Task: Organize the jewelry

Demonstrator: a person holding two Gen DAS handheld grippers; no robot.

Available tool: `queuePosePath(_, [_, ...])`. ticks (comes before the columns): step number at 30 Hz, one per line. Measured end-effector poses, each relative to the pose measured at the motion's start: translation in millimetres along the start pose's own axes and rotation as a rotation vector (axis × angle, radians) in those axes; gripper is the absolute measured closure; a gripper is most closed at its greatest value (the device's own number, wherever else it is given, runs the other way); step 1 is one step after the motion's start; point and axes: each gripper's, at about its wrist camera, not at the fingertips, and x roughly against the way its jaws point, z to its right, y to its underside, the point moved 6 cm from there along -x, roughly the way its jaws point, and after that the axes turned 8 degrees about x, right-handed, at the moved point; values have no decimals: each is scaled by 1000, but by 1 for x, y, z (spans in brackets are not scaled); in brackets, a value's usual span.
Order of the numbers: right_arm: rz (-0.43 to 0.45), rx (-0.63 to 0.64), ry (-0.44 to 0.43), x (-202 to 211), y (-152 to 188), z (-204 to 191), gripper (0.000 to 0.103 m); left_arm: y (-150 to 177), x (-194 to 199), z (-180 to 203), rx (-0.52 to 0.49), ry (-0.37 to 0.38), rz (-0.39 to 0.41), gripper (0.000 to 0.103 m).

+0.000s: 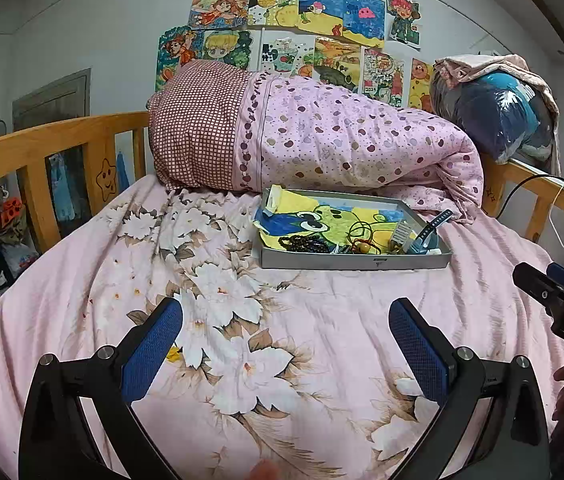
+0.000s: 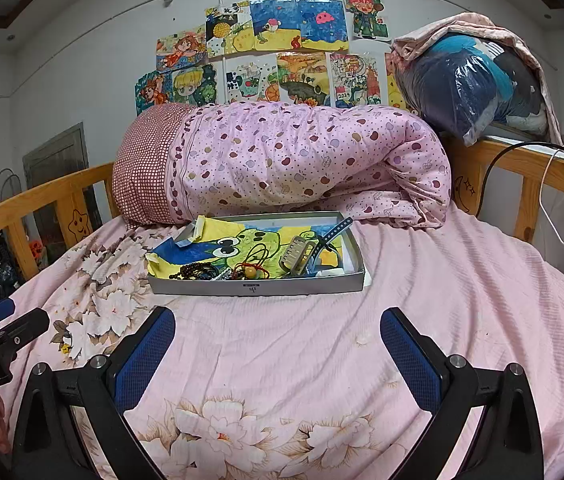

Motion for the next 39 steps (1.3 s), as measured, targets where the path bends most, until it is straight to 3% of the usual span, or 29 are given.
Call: queuePosePath(39, [-4, 0, 1, 0, -1, 0, 0, 0, 1, 2, -2, 1, -1, 2])
